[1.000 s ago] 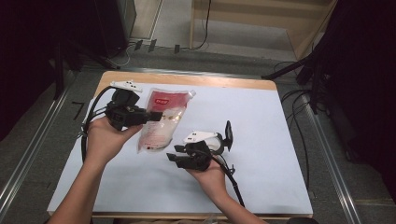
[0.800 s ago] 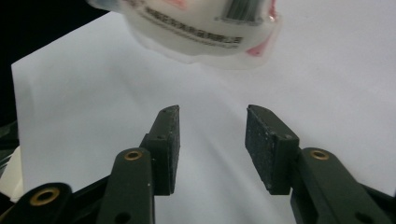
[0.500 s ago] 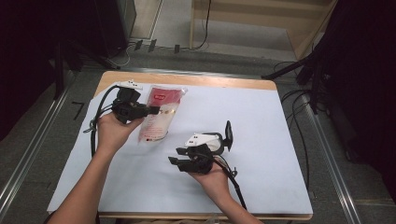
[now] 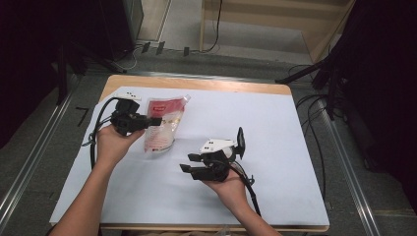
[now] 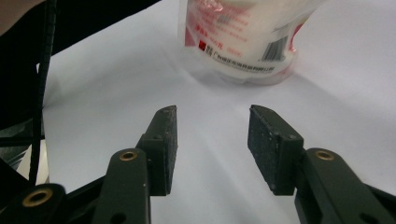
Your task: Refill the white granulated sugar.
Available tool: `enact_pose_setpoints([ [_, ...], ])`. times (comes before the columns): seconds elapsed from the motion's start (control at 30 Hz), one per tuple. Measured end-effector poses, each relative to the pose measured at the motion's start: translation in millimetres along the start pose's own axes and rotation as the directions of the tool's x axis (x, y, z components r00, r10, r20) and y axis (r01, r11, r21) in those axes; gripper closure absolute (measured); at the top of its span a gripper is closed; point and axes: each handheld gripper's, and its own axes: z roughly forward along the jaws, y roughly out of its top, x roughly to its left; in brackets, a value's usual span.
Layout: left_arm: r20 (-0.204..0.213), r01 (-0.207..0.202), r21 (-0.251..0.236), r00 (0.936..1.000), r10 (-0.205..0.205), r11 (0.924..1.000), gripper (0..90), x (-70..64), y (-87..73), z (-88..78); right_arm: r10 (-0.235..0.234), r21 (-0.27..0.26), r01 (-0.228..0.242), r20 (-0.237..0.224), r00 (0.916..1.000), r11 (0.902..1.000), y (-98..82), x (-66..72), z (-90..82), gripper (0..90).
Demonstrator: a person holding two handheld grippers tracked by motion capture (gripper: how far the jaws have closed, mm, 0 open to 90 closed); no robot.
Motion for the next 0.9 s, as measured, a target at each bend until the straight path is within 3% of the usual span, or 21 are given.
enact_pose_setpoints([
  [0.07, -0.004, 0.000, -0.007, 1.0000, 0.000, 1.0000, 86.0, -0.1, -3.7, -3.7, 0.001, -0.005, -0.001, -0.006, 1.0000, 1.0000, 1.6, -1.8, -3.7, 51.7],
  [0.27, 0.042, 0.022, -0.005, 0.9989, -0.022, 0.9997, 76.8, 1.2, -11.0, -13.3, -0.006, 0.002, 0.006, -0.012, 0.9999, 1.0000, 4.3, -3.5, -11.9, 51.5],
  [0.4, 0.040, 0.022, 0.008, 0.9989, -0.022, 0.9997, 71.6, 1.3, -16.0, -19.8, -0.006, 0.001, 0.006, -0.016, 0.9998, 1.0000, 5.4, -3.7, -15.3, 51.5],
  [0.63, 0.054, 0.029, -0.021, 0.9982, -0.028, 0.9994, 52.8, 4.1, -24.4, -29.2, -0.029, 0.006, 0.029, -0.003, 0.9996, 0.9996, 5.5, -3.5, -20.7, 51.6],
  [0.67, 0.075, 0.038, -0.016, 0.9965, -0.037, 0.9991, 50.3, 5.5, -25.3, -30.7, -0.049, 0.012, 0.049, 0.011, 0.9987, 0.9987, 5.1, -2.6, -23.2, 51.7],
  [0.9, 0.063, 0.019, 0.021, 0.9978, -0.020, 0.9996, 48.8, 4.6, -26.5, -36.3, -0.032, 0.005, 0.032, -0.012, 0.9994, 0.9995, 5.6, -7.7, -37.4, 52.5],
])
